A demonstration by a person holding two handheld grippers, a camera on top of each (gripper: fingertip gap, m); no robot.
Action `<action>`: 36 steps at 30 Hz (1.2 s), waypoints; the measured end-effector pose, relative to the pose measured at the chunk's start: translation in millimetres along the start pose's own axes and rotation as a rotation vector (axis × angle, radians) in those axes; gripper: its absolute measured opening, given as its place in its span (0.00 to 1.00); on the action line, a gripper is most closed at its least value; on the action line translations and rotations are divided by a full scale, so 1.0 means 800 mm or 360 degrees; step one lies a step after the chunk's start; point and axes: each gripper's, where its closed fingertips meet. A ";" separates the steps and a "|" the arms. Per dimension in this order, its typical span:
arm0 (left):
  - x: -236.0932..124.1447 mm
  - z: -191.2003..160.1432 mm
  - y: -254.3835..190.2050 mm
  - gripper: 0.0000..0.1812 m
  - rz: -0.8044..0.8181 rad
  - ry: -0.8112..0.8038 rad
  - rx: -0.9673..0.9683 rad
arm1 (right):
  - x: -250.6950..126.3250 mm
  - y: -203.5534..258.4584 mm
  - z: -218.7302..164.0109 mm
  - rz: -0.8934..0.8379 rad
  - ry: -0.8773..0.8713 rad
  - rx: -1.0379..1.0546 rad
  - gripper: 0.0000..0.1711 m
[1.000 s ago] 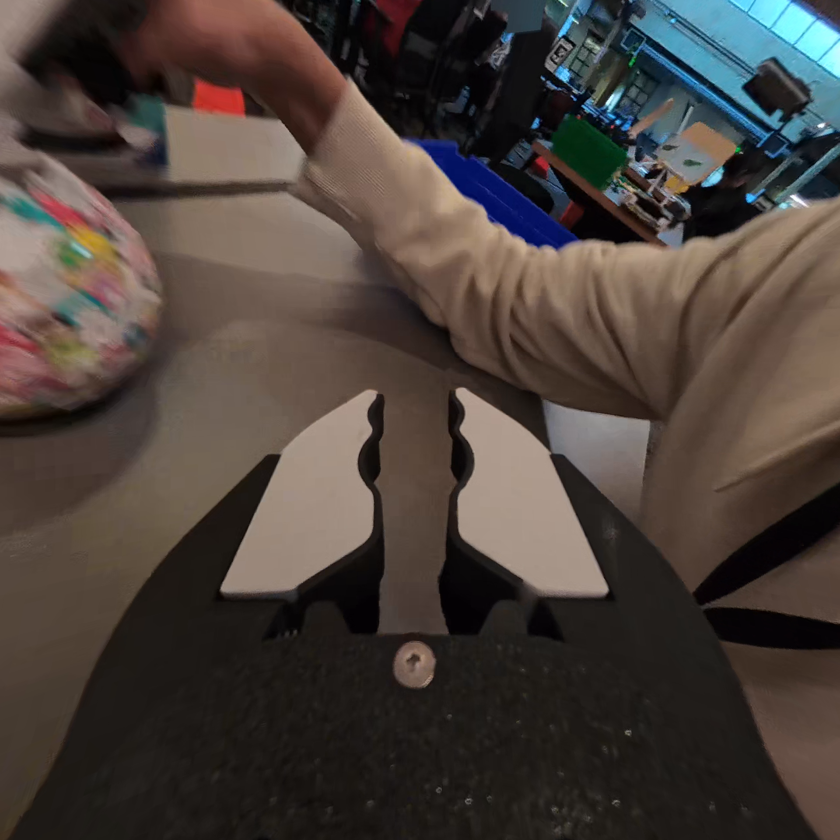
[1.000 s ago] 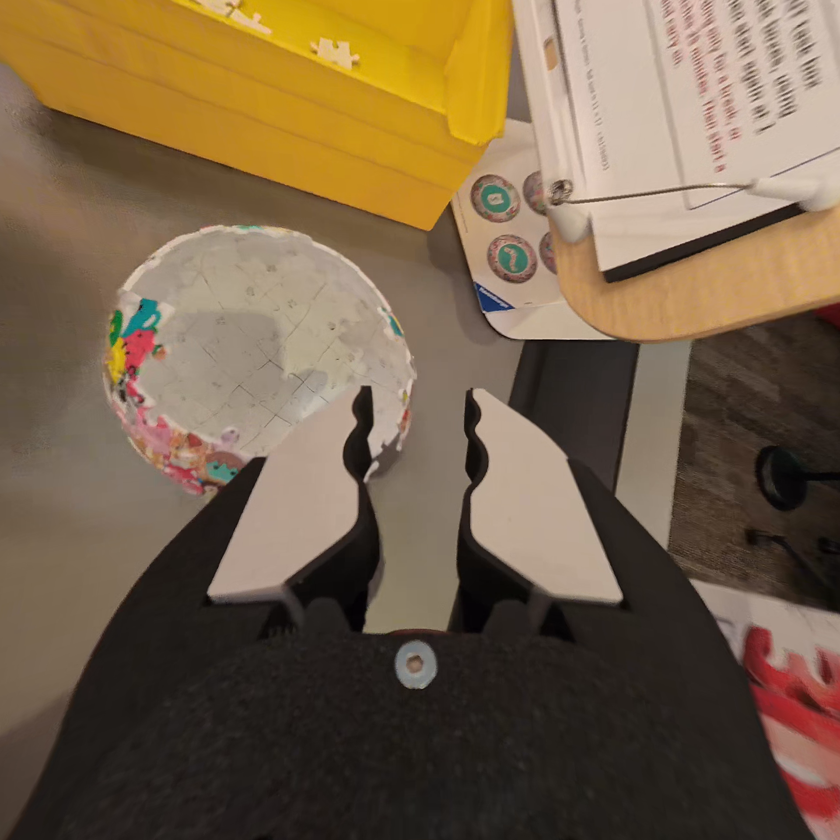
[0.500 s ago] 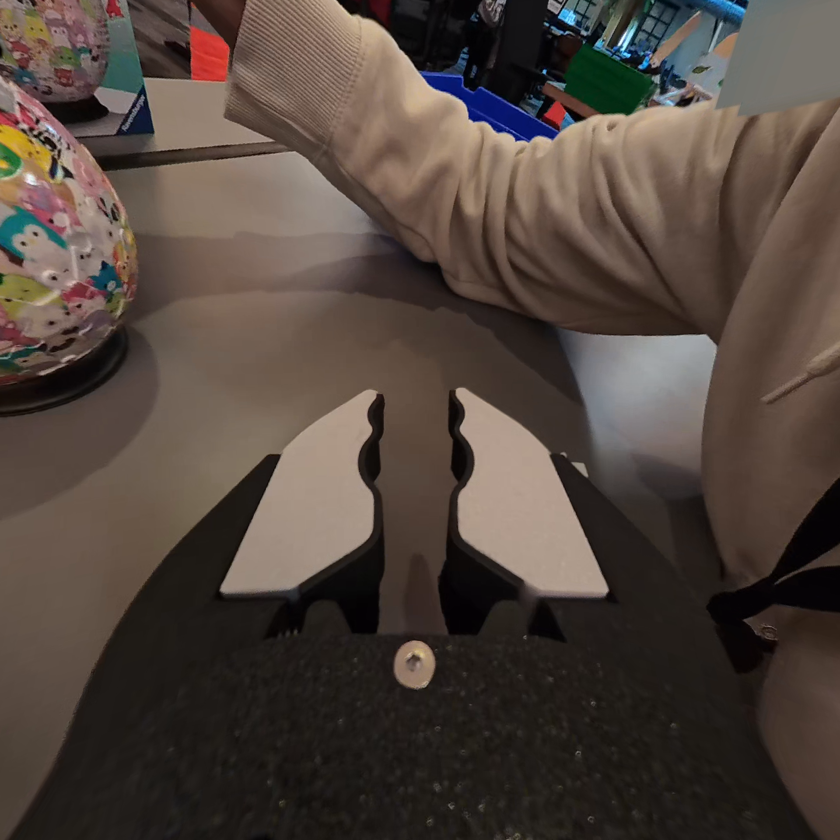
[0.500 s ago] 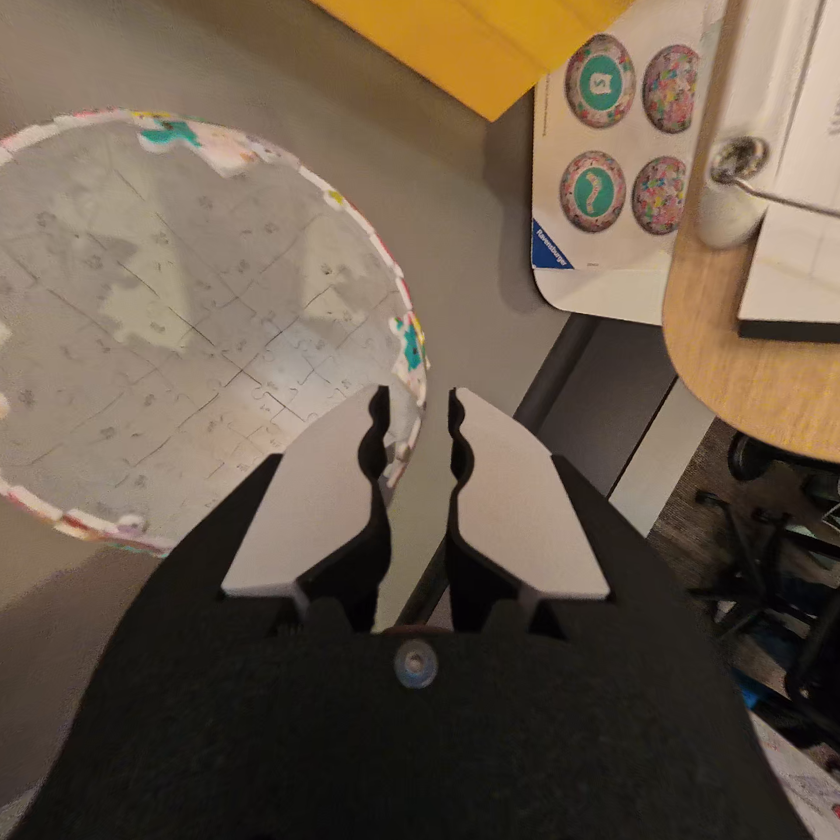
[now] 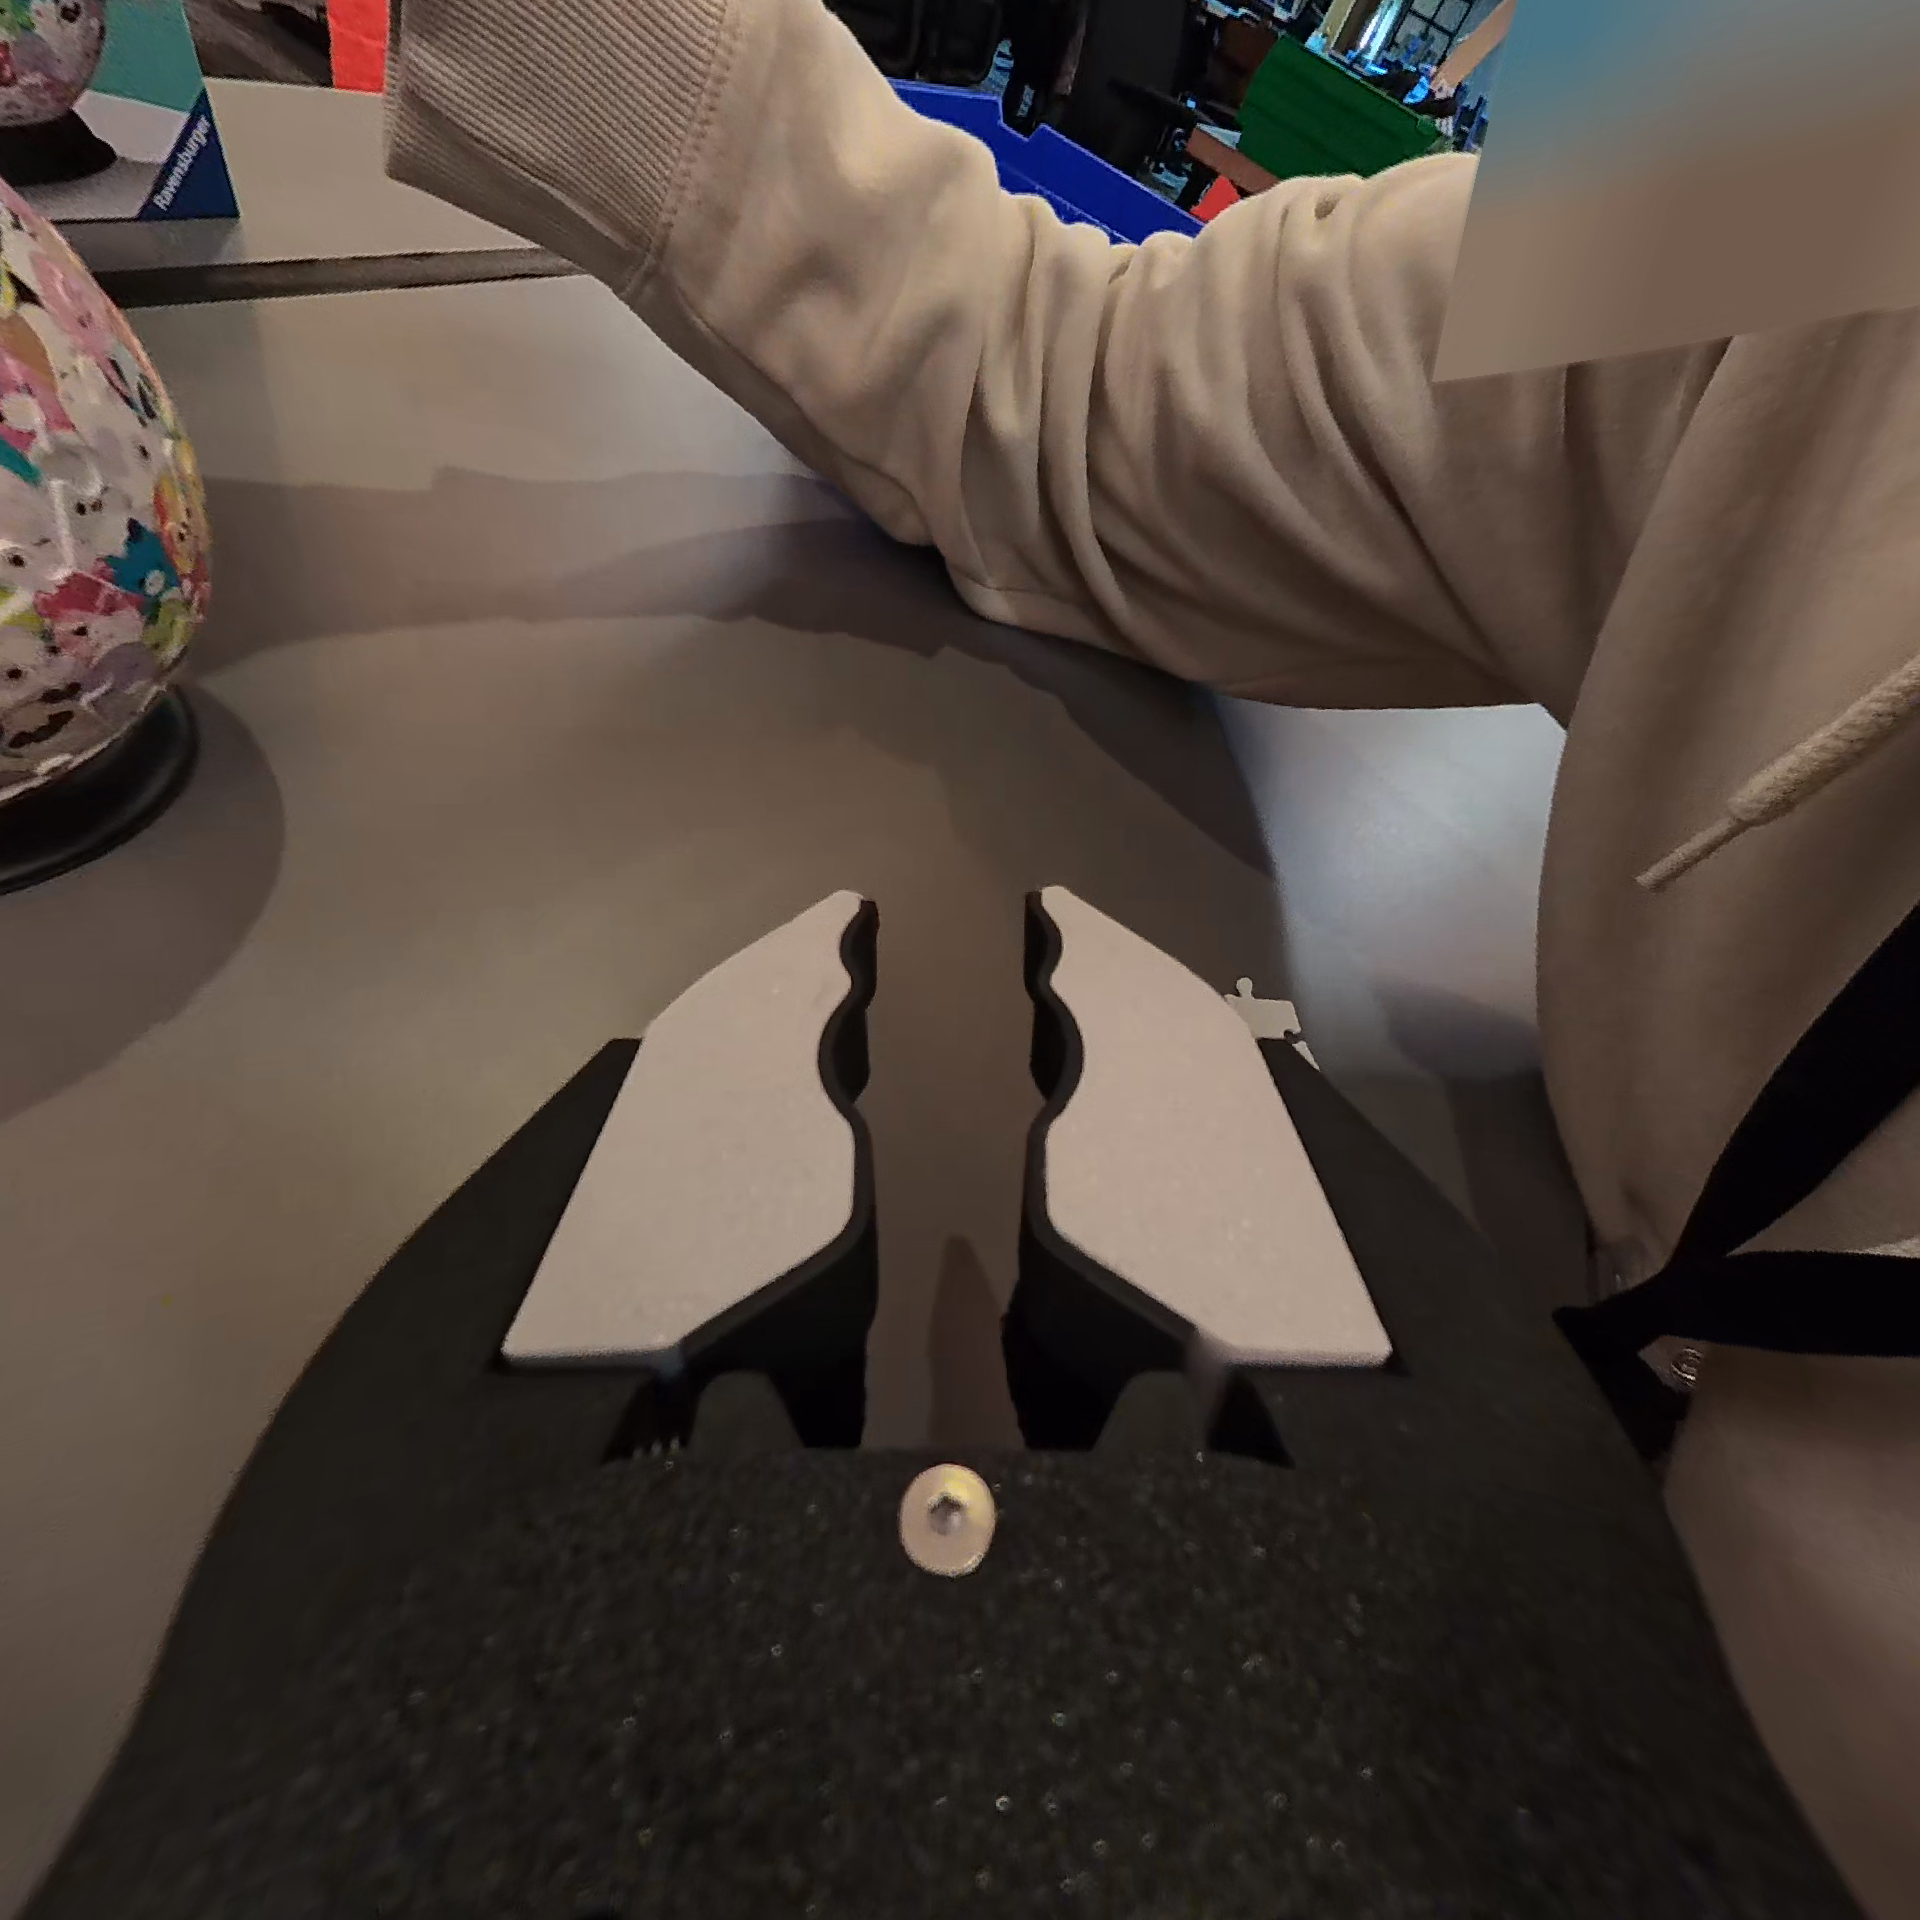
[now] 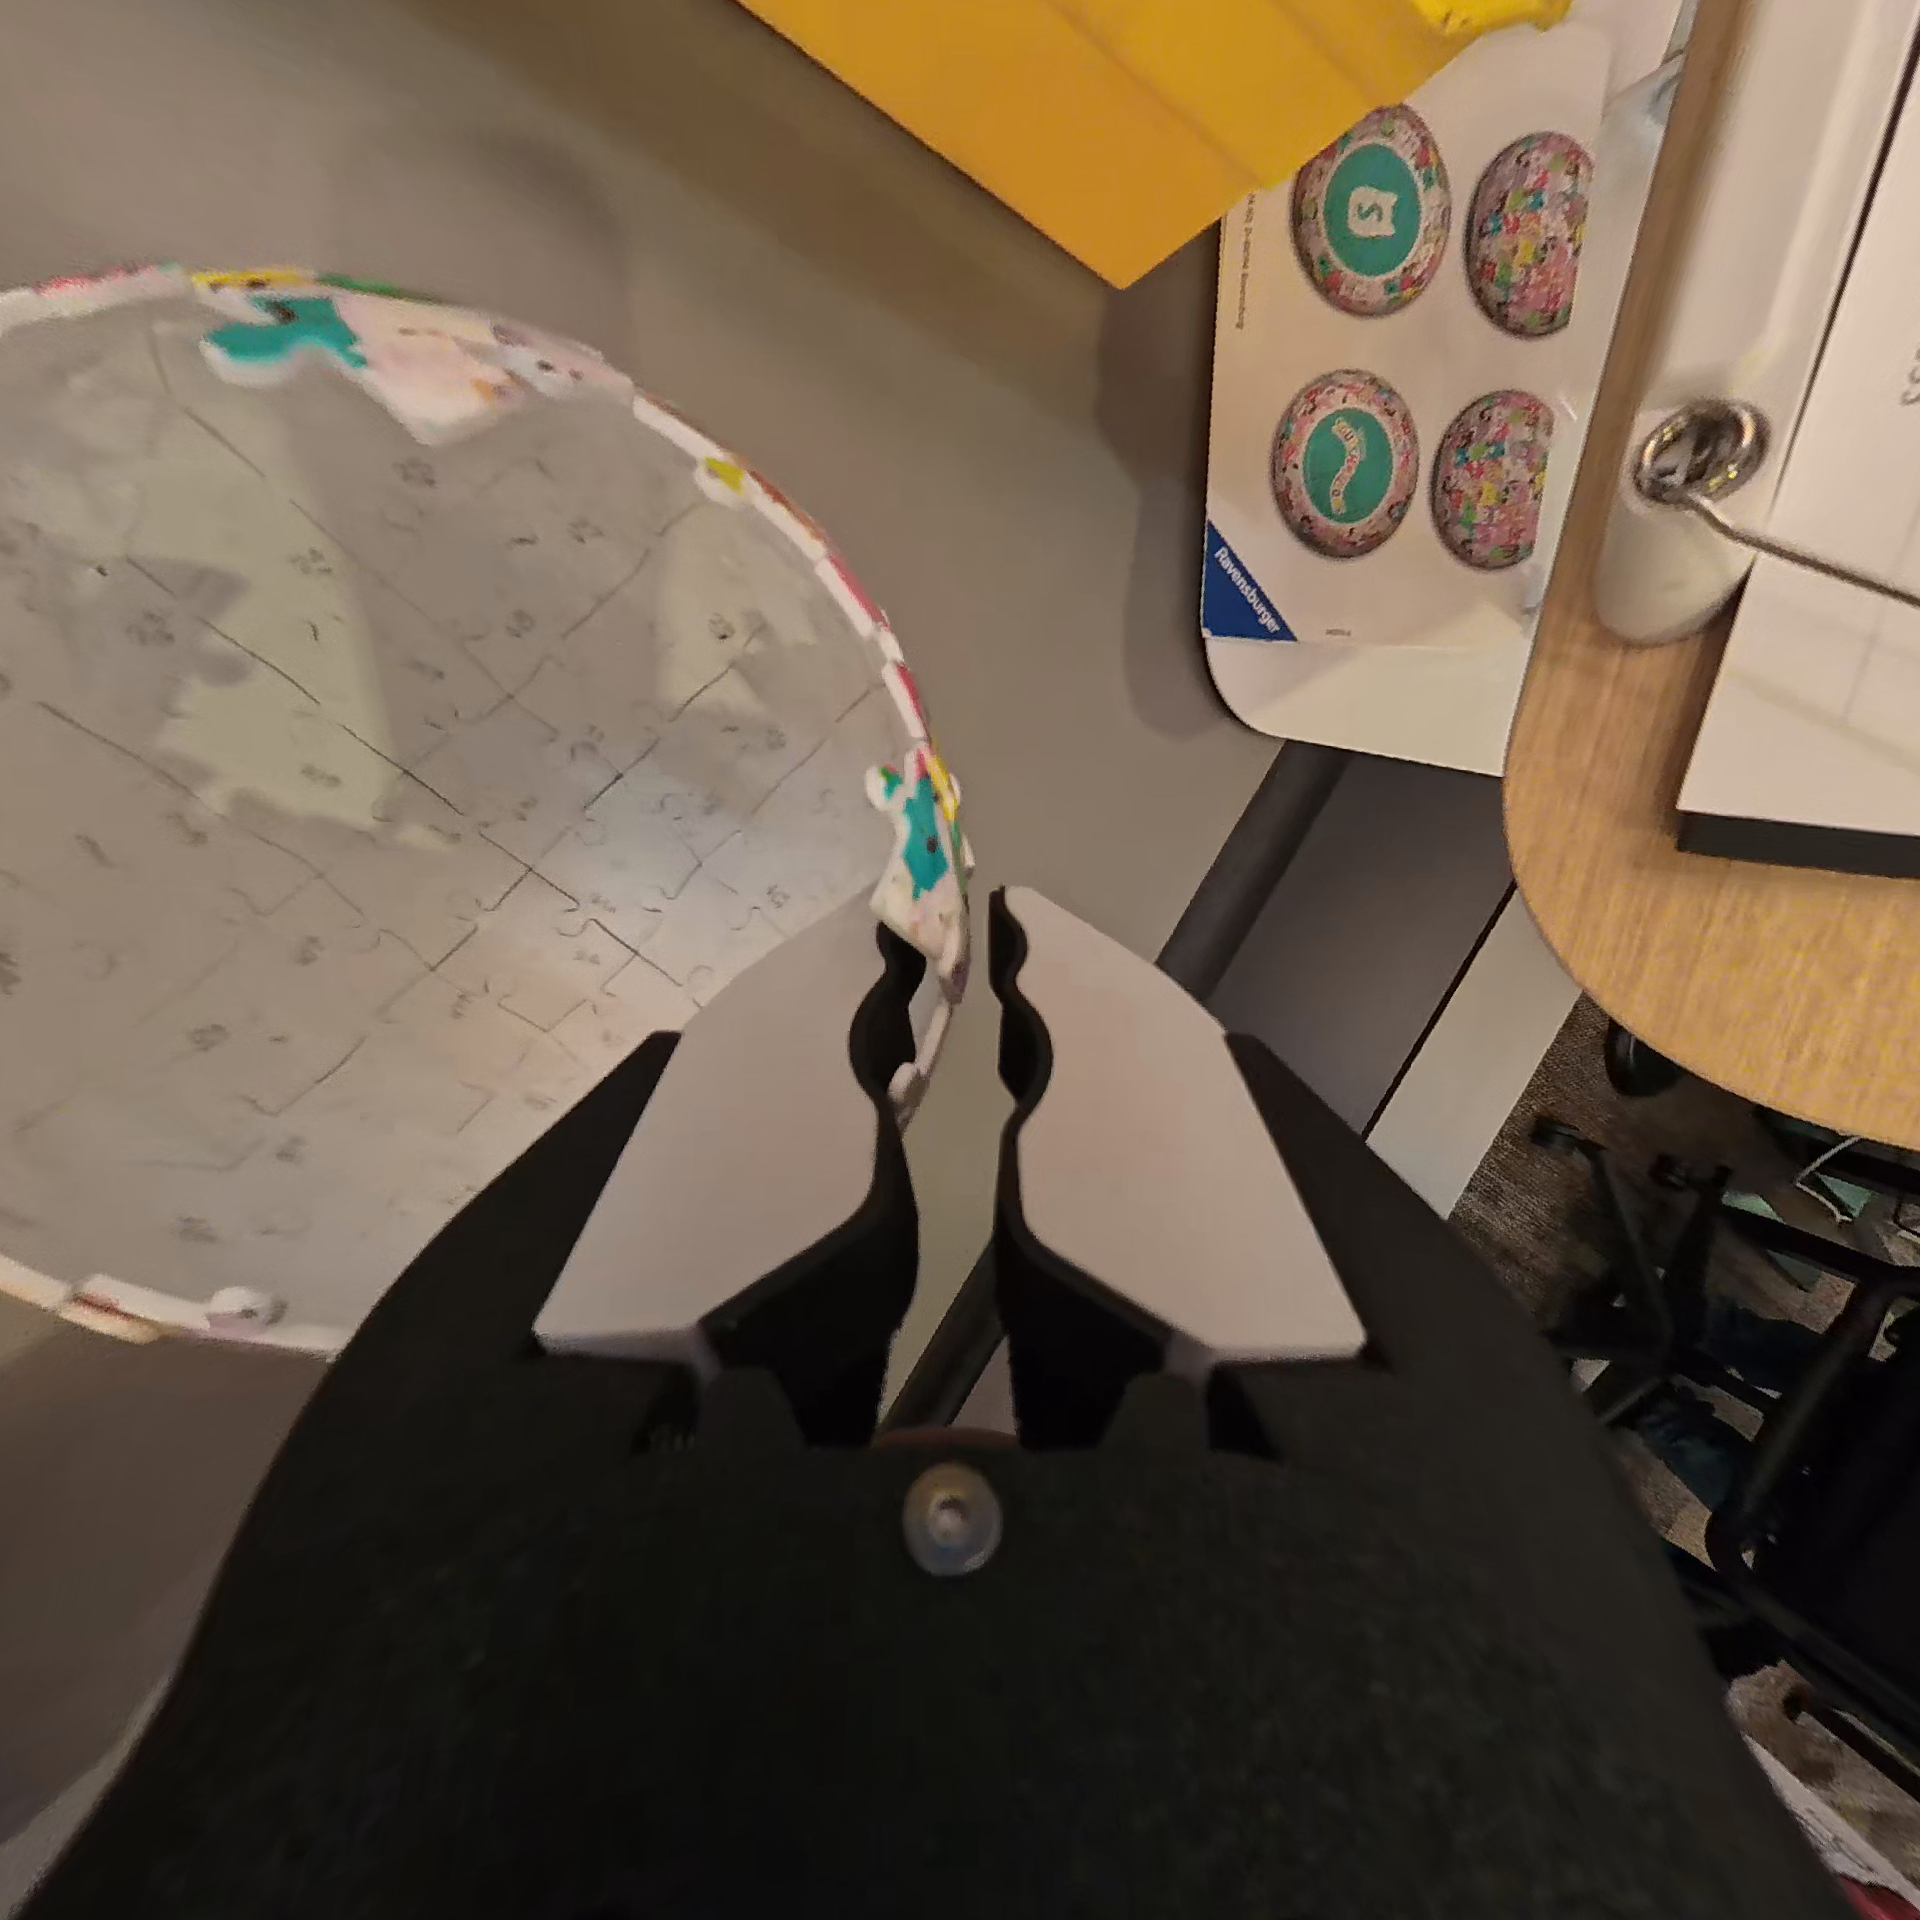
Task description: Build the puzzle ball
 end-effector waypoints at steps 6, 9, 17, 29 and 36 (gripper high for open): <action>0.003 -0.006 -0.011 0.15 -0.0054 0.0038 0.0005 | 0.001 0.001 0.001 0.0031 -0.0056 0.0054 0.07; 0.003 -0.008 -0.013 0.15 -0.0065 0.0049 0.0003 | -0.001 -0.001 0.003 0.0041 -0.0098 0.0076 0.08; 0.003 -0.009 -0.017 0.15 -0.0098 0.0059 -0.0024 | 0.003 0.004 0.010 0.0129 -0.0239 0.0149 0.06; 0.005 -0.013 -0.026 0.15 -0.0151 0.0094 -0.0013 | 0.008 0.007 0.008 0.0182 -0.0298 0.0184 0.05; 0.005 -0.015 -0.029 0.15 -0.0167 0.0101 -0.0015 | 0.008 0.003 0.008 0.0161 -0.0348 0.0202 0.07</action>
Point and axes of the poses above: each gripper's, where its closed fingertips meet, x out along the fingers, z out of its top, y = z × x across the jaws, and after that the axes turned 12 degrees about -y, right-handed
